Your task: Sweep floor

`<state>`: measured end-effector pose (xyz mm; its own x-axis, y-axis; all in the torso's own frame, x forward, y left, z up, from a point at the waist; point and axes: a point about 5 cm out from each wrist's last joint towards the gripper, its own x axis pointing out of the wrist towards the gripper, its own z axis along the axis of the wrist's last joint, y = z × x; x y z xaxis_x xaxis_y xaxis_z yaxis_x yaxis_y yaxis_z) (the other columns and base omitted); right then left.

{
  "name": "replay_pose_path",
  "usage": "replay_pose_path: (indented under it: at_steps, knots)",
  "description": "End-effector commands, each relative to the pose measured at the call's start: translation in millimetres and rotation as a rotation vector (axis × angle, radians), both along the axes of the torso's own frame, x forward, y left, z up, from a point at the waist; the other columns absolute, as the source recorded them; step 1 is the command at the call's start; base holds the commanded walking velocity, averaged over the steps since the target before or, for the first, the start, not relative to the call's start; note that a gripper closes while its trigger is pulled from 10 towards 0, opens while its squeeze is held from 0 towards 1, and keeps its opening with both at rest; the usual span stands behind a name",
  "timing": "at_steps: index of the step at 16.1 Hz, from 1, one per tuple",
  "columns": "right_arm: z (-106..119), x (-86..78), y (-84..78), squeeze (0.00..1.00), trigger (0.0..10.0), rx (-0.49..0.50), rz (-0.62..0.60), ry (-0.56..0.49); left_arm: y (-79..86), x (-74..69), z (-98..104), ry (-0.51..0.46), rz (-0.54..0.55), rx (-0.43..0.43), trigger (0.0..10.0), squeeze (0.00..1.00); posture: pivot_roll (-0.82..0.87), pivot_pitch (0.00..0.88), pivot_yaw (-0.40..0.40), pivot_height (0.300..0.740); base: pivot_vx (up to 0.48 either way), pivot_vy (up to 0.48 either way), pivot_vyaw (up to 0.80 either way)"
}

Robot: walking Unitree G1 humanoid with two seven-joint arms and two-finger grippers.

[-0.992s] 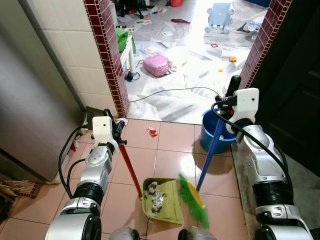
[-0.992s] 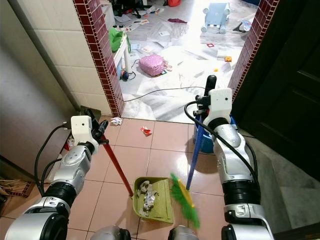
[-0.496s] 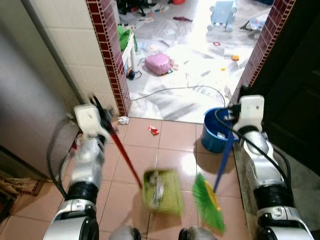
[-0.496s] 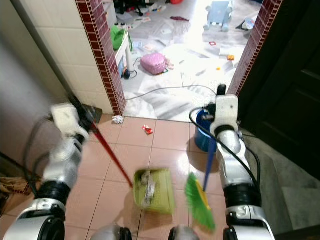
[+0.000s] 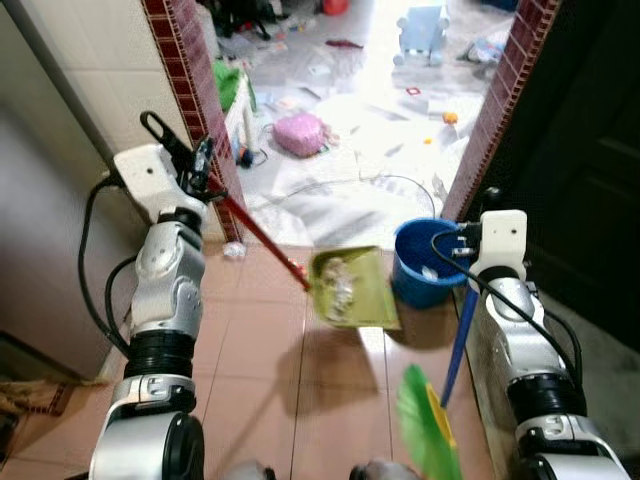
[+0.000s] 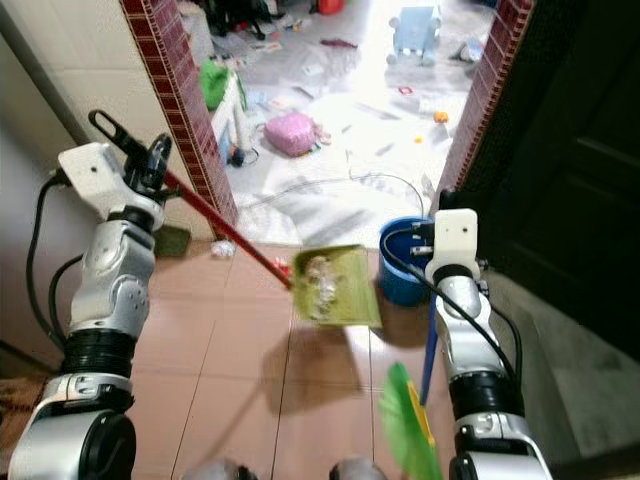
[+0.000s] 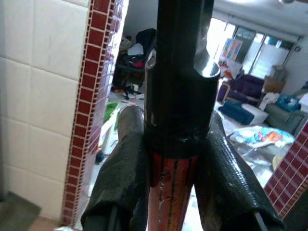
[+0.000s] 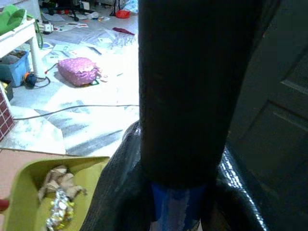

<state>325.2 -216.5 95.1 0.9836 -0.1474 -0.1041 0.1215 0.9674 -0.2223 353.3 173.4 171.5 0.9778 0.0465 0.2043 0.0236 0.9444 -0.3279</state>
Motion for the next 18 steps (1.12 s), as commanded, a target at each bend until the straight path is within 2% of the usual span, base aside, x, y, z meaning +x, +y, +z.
replay_pose_path:
  at_steps: [1,5,11,18]
  knots:
    - [-1.1,0.6,0.1,0.0,10.0,-0.021,0.002,0.008,4.4,2.0,30.2,-0.103,0.026,-0.02,10.0,0.0,-0.14,0.0,0.05,0.74,0.398,0.0,-0.8]
    - [-3.8,0.8,0.9,0.0,10.0,-0.023,0.009,0.011,2.9,2.7,47.0,-0.136,0.017,-0.06,10.0,0.0,-0.14,0.0,0.05,0.74,0.418,0.0,-0.62]
    - [-5.9,1.7,3.8,0.0,10.0,-0.025,0.03,0.018,3.7,2.1,73.8,-0.19,0.015,-0.118,10.0,0.0,-0.14,0.0,0.046,0.74,0.45,0.0,0.0]
    - [-7.9,1.2,4.7,0.0,10.0,-0.027,0.047,0.028,5.2,1.0,81.5,-0.204,0.018,-0.128,10.0,0.0,-0.14,0.0,0.046,0.74,0.45,0.0,0.0]
